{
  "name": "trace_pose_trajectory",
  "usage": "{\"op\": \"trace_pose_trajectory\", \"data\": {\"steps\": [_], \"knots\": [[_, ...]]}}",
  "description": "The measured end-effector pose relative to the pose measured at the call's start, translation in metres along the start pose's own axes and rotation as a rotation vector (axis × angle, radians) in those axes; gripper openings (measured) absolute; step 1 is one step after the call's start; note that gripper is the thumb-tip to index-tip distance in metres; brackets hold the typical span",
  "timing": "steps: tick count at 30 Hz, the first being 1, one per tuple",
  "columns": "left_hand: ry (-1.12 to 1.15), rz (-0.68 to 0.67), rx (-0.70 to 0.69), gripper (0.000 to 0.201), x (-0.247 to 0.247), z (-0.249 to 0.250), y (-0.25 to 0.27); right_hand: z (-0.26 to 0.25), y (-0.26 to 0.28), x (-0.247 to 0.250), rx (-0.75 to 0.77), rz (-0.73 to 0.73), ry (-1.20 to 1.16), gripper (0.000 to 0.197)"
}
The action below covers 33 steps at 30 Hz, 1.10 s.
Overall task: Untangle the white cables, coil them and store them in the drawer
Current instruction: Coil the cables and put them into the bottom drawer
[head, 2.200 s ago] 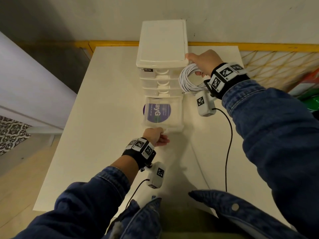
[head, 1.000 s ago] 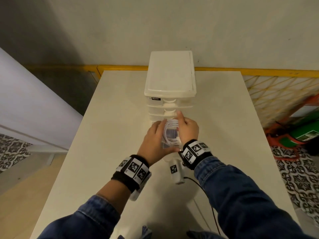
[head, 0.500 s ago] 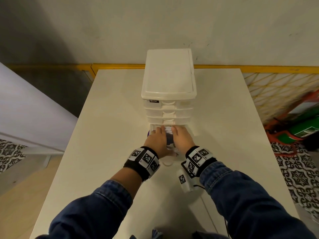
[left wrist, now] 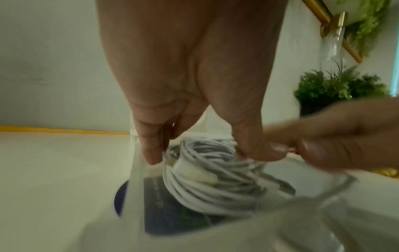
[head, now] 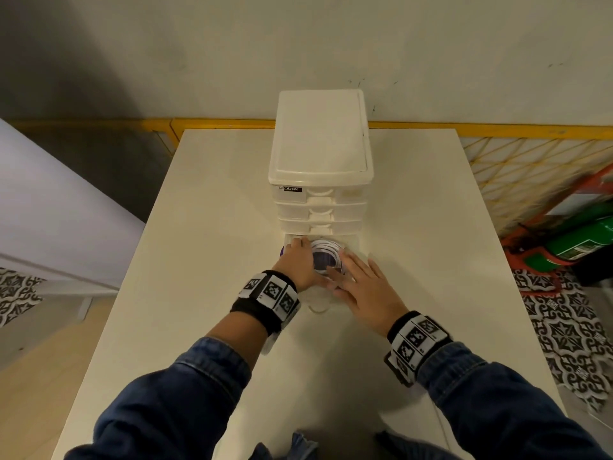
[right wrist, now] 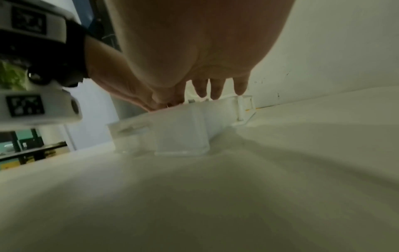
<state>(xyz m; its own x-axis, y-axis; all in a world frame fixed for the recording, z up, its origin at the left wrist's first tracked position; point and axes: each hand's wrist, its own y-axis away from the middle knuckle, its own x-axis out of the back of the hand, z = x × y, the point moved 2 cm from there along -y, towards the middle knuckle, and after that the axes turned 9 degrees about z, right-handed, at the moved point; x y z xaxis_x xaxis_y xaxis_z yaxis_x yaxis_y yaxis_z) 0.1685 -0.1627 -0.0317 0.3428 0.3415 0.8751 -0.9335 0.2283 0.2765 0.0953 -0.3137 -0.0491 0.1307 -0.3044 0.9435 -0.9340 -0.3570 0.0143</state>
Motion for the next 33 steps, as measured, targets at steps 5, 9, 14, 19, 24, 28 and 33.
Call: {"op": "trace_pose_trajectory", "data": {"steps": [5, 9, 14, 19, 24, 28, 33], "knots": [[0.066, 0.076, -0.071, 0.039, 0.04, -0.007, 0.007, 0.0, 0.004, -0.007, 0.032, -0.036, 0.164, 0.069], [0.434, 0.451, 0.241, 0.03, 0.083, -0.028, 0.002, 0.002, 0.007, -0.012, 0.098, -0.073, 0.201, 0.095], [0.855, 0.529, 0.239, 0.059, 0.122, -0.011, -0.006, 0.006, 0.002, -0.014, 0.115, -0.127, 0.326, 0.089], [0.805, 0.385, 0.067, 0.066, 0.122, 0.005, -0.014, 0.002, -0.007, -0.011, 0.167, -0.099, 0.34, 0.075], [0.782, 0.356, 0.048, 0.059, 0.123, 0.004, -0.016, 0.007, -0.018, 0.001, 0.166, -0.18, 0.369, 0.076], [0.769, 0.331, 0.051, 0.062, 0.125, 0.003, -0.017, 0.009, -0.03, 0.006, 0.177, -0.241, 0.415, 0.076], [0.78, 0.34, 0.047, 0.057, 0.125, 0.004, -0.017, 0.003, -0.033, 0.012, 0.172, -0.236, 0.407, 0.08]]}}
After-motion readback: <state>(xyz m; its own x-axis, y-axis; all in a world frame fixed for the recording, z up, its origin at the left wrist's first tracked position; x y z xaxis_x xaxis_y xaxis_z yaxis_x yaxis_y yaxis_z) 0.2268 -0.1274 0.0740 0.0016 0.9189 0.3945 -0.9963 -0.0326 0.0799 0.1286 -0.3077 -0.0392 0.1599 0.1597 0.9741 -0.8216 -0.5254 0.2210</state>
